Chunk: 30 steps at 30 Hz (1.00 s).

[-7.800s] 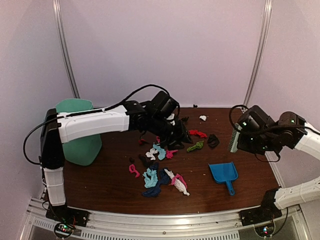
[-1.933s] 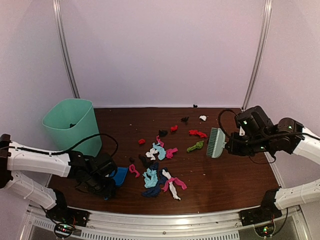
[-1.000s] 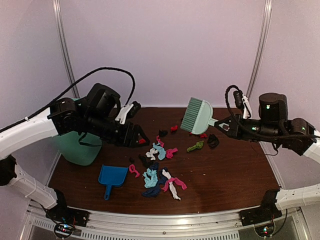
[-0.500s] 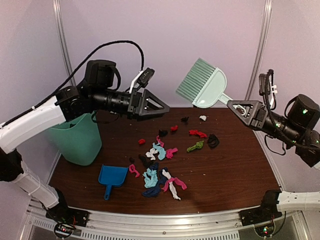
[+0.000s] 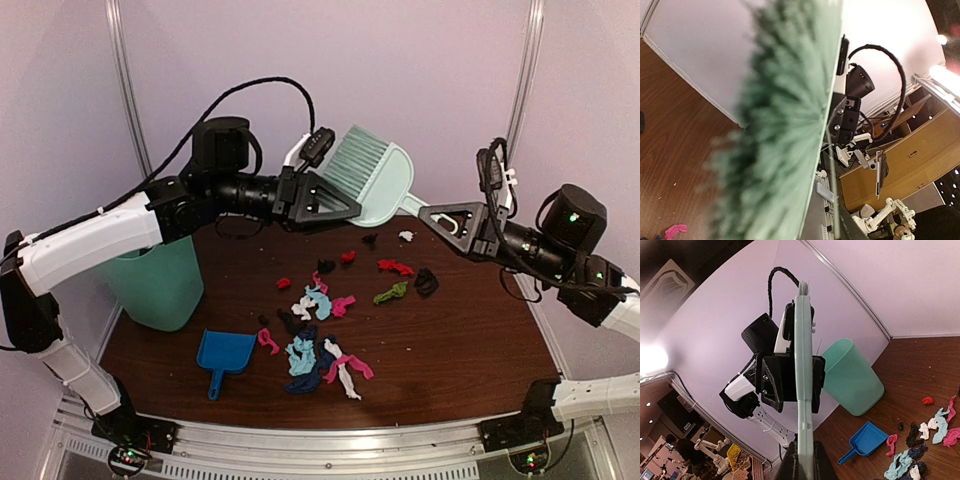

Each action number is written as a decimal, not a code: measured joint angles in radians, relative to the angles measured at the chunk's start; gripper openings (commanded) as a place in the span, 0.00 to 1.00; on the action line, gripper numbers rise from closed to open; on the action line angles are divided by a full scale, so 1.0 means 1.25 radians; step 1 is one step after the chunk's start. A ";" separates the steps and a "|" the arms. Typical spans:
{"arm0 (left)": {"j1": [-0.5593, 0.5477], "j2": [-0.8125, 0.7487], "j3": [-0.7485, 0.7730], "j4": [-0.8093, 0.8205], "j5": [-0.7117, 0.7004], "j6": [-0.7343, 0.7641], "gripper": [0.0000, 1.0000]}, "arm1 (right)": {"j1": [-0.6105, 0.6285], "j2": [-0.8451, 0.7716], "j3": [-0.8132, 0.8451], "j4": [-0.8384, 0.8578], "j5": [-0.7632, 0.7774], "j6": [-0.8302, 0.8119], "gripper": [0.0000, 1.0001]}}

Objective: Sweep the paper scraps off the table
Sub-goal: Pass from the right arm to the left

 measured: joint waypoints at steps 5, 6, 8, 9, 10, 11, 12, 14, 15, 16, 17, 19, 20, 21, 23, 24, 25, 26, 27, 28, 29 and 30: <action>0.000 0.000 0.000 0.043 0.005 -0.018 0.05 | 0.000 0.016 -0.002 0.034 -0.023 0.021 0.00; 0.001 0.001 0.000 0.049 0.006 -0.019 0.00 | 0.000 0.017 -0.002 0.036 -0.024 0.024 0.00; 0.001 0.000 0.000 0.064 0.007 -0.005 0.00 | 0.000 0.017 -0.001 0.041 -0.027 0.037 0.00; 0.001 0.000 0.000 0.070 0.008 -0.006 0.00 | -0.001 0.018 0.000 0.044 -0.028 0.040 0.12; 0.001 0.000 0.000 0.073 0.007 -0.007 0.00 | -0.002 0.017 0.000 0.045 -0.027 0.042 0.29; 0.001 0.000 0.000 0.073 0.005 -0.007 0.00 | -0.002 0.019 0.001 0.046 -0.024 0.042 0.48; 0.001 0.000 0.000 0.073 0.000 -0.010 0.00 | -0.002 0.020 0.002 0.046 -0.018 0.041 0.64; 0.001 0.000 -0.001 0.073 -0.026 -0.020 0.00 | -0.003 0.022 0.002 0.045 -0.002 0.037 0.81; 0.001 0.000 -0.004 0.076 -0.038 -0.028 0.00 | -0.004 0.022 0.002 0.046 0.009 0.037 0.82; 0.001 0.000 -0.008 0.081 -0.047 -0.035 0.00 | -0.005 0.022 0.002 0.046 0.021 0.036 0.81; 0.000 0.000 -0.016 0.094 -0.057 -0.045 0.00 | -0.006 0.022 0.002 0.049 0.033 0.036 0.78; -0.001 0.000 -0.028 0.105 -0.079 -0.060 0.00 | -0.007 0.023 0.002 0.059 0.049 0.039 0.72; -0.002 0.000 -0.033 0.109 -0.086 -0.065 0.00 | -0.007 0.025 0.002 0.067 0.056 0.042 0.69; -0.003 0.000 -0.035 0.113 -0.092 -0.071 0.00 | -0.008 0.027 0.001 0.077 0.063 0.044 0.67; -0.004 0.000 -0.038 0.123 -0.100 -0.081 0.00 | -0.010 0.035 0.001 0.093 0.074 0.046 0.61; -0.004 0.000 -0.039 0.130 -0.102 -0.086 0.00 | -0.011 0.040 0.002 0.102 0.079 0.051 0.58; -0.005 0.000 -0.039 0.138 -0.101 -0.092 0.00 | -0.012 0.047 0.002 0.111 0.081 0.056 0.55; -0.005 0.000 -0.039 0.143 -0.101 -0.096 0.00 | -0.013 0.053 0.002 0.120 0.082 0.060 0.51; -0.005 0.000 -0.039 0.149 -0.100 -0.100 0.00 | -0.015 0.061 0.002 0.128 0.082 0.063 0.48; -0.005 0.000 -0.039 0.156 -0.100 -0.105 0.00 | -0.016 0.067 0.002 0.134 0.082 0.063 0.46; -0.005 0.000 -0.039 0.160 -0.099 -0.108 0.00 | -0.017 0.076 0.002 0.143 0.079 0.069 0.45; -0.005 0.000 -0.039 0.164 -0.097 -0.112 0.00 | -0.017 0.084 0.002 0.150 0.076 0.070 0.43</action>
